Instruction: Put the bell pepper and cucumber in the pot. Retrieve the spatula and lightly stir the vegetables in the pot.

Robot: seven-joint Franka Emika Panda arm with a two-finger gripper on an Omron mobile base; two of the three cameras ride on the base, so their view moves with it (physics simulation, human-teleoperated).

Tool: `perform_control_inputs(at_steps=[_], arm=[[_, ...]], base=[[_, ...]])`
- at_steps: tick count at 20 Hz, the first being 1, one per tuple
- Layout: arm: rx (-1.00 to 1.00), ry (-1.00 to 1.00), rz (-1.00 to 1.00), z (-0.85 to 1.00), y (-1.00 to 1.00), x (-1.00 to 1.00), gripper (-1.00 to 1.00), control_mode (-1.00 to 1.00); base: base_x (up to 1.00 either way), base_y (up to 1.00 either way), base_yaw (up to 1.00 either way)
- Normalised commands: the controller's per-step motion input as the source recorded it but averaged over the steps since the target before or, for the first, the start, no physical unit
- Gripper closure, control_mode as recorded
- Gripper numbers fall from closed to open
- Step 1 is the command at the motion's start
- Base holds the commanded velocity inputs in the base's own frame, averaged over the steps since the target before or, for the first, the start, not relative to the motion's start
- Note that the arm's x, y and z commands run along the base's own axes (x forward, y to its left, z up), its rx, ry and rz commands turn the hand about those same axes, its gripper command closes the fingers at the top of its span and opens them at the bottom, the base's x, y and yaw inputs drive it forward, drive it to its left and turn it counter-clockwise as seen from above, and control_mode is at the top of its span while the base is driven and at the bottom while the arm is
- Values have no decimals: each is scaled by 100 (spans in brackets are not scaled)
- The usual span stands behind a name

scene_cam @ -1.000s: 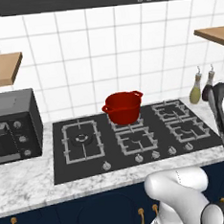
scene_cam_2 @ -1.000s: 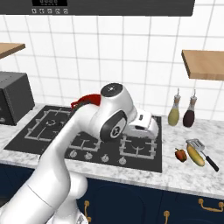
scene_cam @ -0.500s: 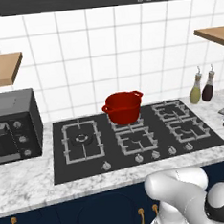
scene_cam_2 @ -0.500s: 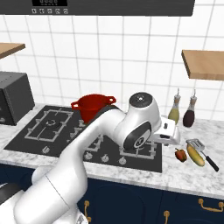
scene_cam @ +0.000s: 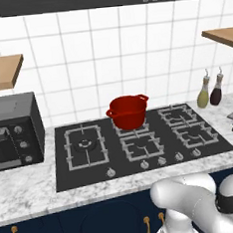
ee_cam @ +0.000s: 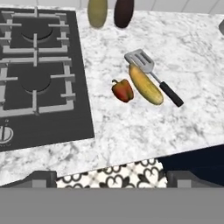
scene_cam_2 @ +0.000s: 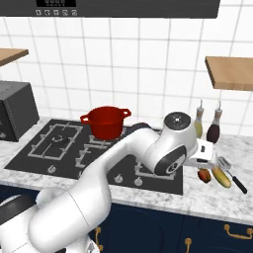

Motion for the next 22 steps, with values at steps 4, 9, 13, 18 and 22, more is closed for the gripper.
perform_control_inputs(at_steps=[4, 9, 13, 18, 22], arm=[[0, 0, 5, -23, -35, 11, -100, -100], [0, 0, 7, -22, -33, 14, -100, -100], [0, 0, 9, -20, -31, 17, -100, -100], [0, 1, 9, -20, -28, 18, -100, -100], [0, 1, 9, -18, -18, 16, -100, -100]], base=[[0, 0, 0], [0, 0, 0], [0, 0, 0], [0, 0, 0], [0, 0, 0]])
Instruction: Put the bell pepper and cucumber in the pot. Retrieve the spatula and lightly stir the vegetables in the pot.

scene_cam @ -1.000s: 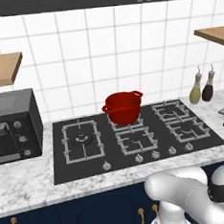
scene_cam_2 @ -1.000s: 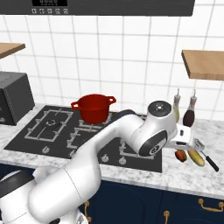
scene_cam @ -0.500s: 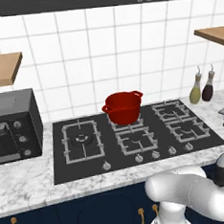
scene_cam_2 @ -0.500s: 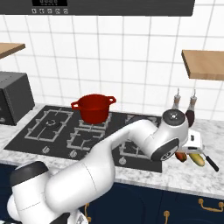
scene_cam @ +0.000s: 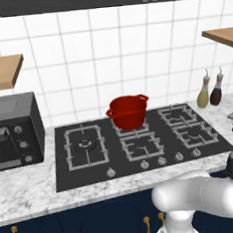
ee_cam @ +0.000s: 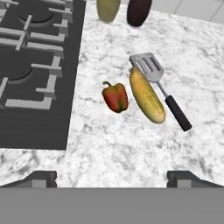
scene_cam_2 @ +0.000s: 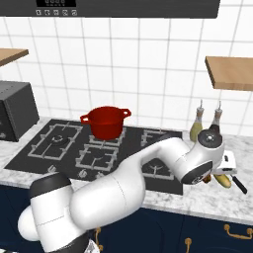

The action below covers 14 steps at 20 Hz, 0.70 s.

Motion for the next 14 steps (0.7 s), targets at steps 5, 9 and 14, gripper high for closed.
perform_control_inputs(at_steps=[5, 9, 14], arm=[[-3, 0, 7, -11, -1, 9, -100, -100], [-7, 4, 10, -8, -4, 15, -100, -100], [-7, 7, 8, -14, -10, 19, -100, -100]], base=[[0, 0, 0], [0, 0, 0], [0, 0, 0]])
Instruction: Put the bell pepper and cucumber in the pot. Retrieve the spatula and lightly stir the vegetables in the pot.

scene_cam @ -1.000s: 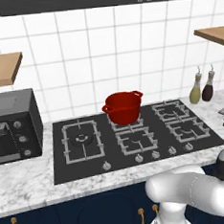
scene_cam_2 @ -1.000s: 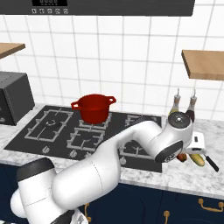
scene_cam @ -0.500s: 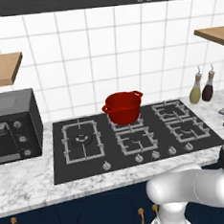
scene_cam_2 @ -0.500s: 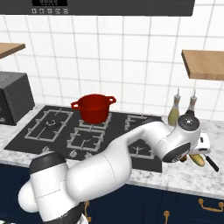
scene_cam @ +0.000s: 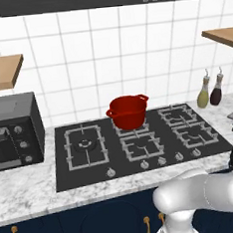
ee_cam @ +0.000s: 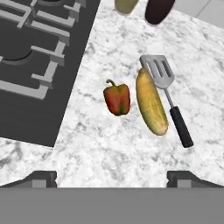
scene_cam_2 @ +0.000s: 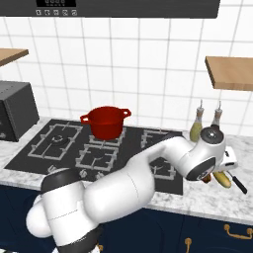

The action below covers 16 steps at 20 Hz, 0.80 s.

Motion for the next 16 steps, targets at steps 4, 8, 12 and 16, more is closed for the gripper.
perform_control_inputs(at_steps=[4, 8, 12, 16], arm=[[-6, 5, 7, -12, -15, 19, -100, -100], [-3, 4, 5, -13, -17, 17, -100, -100], [0, 0, 4, -15, -16, 17, -100, -100], [0, 0, 4, -11, -20, 25, -100, -100]], base=[[0, 0, 0], [0, 0, 0], [0, 0, 0], [0, 0, 0]])
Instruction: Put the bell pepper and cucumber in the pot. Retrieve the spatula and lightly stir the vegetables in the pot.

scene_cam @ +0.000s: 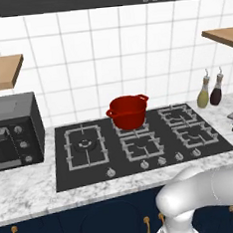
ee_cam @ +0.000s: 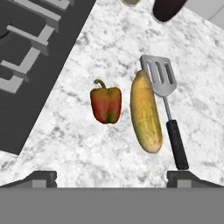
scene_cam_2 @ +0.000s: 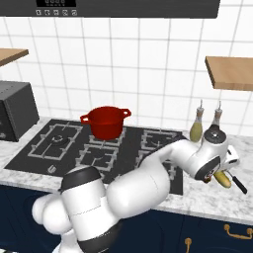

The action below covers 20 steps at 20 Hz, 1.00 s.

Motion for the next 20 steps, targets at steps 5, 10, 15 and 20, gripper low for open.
perform_control_inputs(at_steps=[5, 10, 15, 20], arm=[[0, 5, 3, -5, -24, 31, -100, -100], [0, 10, 1, -5, -16, 27, -100, -100], [0, 10, 0, -10, -14, 20, -100, -100], [0, 2, 0, -22, -12, 3, -100, -100]], base=[[0, 0, 0], [0, 0, 0], [0, 0, 0], [0, 0, 0]])
